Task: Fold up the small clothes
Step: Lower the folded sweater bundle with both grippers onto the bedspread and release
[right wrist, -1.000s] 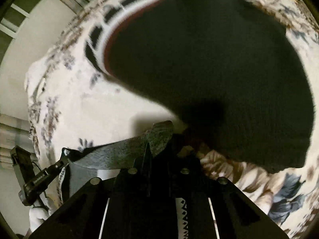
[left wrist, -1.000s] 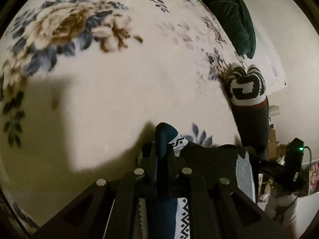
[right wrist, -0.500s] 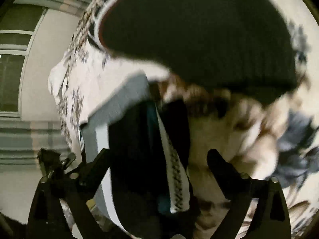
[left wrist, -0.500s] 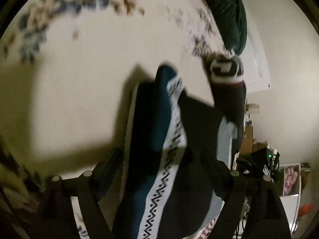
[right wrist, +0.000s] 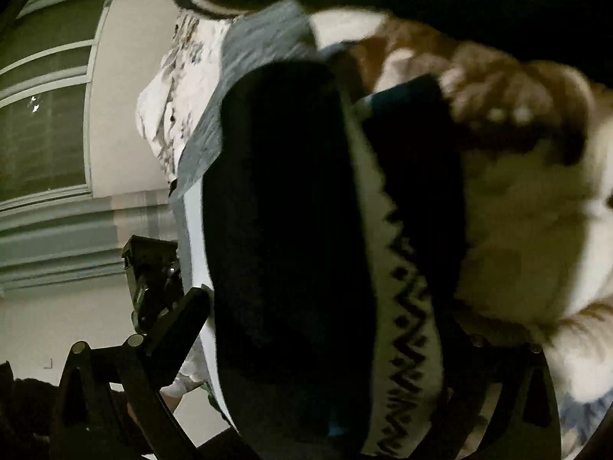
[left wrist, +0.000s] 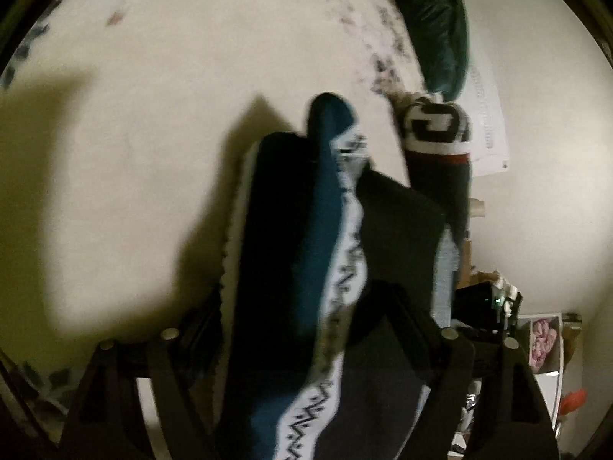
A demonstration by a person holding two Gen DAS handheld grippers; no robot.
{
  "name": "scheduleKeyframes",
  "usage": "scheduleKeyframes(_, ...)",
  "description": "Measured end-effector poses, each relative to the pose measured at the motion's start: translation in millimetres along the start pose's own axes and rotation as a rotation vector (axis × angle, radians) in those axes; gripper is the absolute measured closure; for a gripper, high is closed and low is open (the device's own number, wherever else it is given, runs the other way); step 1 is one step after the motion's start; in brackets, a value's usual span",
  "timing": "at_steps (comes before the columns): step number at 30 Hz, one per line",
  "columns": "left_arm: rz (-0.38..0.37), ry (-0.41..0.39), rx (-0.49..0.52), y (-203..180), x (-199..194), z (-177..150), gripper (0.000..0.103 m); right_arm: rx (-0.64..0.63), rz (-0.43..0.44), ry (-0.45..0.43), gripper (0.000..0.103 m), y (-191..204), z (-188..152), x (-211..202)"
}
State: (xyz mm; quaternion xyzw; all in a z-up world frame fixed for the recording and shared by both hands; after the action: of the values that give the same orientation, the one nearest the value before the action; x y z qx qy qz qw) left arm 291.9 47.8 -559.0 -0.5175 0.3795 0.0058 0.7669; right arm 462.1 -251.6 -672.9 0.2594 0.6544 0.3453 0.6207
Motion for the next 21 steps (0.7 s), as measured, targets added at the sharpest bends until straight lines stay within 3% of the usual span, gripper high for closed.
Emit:
scheduleKeyframes(1,-0.006,0.001,0.013,-3,0,0,0.059,0.003,0.017,-0.011,0.021,2,-3,1)
scheduleKeyframes(2,-0.007,0.004,0.033,-7,1,-1,0.07,0.003,0.015,-0.018,0.04,5,-1,7)
scheduleKeyframes(5,-0.008,0.008,0.111,-26,2,1,0.076,-0.001,-0.001,-0.071,0.058,12,-6,10)
scheduleKeyframes(8,-0.005,0.019,0.161,-39,-2,4,0.078,0.033,0.003,-0.143,0.063,13,-14,-4)
scheduleKeyframes(15,-0.016,0.062,0.3,-91,-7,15,0.082,0.098,-0.014,-0.273,0.065,21,-37,-35)
scheduleKeyframes(21,-0.073,0.074,0.409,-153,5,39,0.083,0.104,-0.007,-0.382,0.066,41,-25,-84)
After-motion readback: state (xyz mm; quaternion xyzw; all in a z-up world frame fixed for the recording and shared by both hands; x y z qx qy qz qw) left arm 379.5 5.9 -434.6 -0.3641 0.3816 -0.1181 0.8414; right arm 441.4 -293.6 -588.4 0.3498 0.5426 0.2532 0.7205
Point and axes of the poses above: each gripper's, at about its wrist camera, not at the fingertips, and x roughly the way its jaws point, y to its left, z to its top, the point moved 4 cm from there along x, roughly the way its jaws point, and after that the axes turned 12 degrees about -y, right-handed, at the moved point
